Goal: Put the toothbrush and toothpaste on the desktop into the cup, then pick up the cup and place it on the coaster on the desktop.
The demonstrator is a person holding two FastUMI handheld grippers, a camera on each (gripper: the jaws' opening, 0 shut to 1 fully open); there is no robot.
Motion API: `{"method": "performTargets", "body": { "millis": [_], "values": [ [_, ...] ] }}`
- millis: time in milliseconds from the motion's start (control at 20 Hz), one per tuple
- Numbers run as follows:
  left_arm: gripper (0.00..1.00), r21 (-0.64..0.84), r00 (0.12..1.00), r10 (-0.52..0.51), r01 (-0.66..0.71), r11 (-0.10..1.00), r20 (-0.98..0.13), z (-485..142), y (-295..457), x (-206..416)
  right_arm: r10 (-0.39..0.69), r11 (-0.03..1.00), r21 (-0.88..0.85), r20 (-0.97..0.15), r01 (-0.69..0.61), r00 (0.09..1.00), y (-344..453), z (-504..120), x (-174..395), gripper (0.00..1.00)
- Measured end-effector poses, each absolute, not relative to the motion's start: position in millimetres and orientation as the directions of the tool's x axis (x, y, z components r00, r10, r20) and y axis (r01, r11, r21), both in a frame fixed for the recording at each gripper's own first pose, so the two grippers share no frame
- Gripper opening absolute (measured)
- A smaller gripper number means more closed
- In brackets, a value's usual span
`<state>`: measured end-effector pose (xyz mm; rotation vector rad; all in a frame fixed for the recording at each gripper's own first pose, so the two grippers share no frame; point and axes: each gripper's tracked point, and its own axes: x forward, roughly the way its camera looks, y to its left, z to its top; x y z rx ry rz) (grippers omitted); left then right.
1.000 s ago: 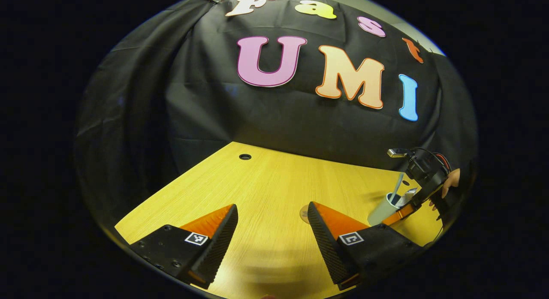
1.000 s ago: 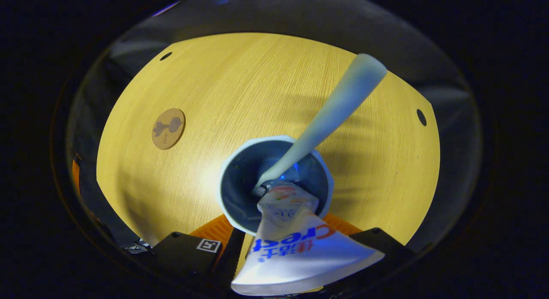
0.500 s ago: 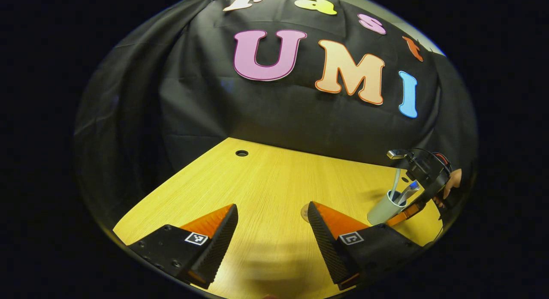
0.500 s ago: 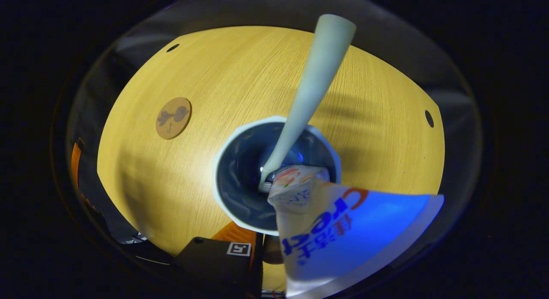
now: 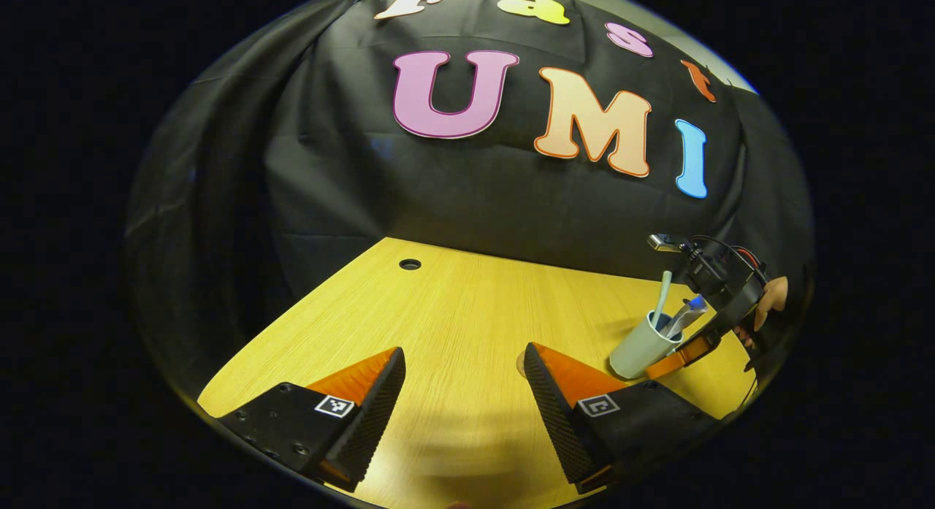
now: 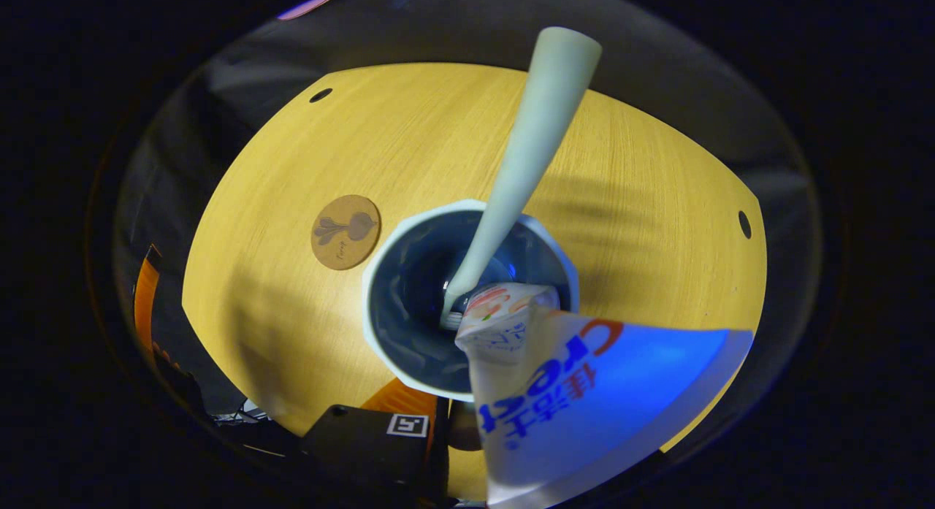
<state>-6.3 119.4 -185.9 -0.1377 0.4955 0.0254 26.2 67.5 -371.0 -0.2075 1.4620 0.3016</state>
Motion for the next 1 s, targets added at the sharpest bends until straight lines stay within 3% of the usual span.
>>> {"method": "performTargets", "body": {
  "millis": [400,1000],
  "values": [
    [0.95,-0.125,0.873,0.009,-0.08,0.989,-0.488,-193.5,159.9,-9.8,0.12,0.925,0.072,-0.987,-0.374,0.106,147.8,-372.0,40.0,0.24],
    [0.94,-0.129,0.858,0.043,-0.126,0.984,-0.512,-206.0,207.6,-12.6,0.059,0.886,0.025,-0.997,-0.464,0.059,236.6,-394.4,25.9,0.25]
  ]
}}
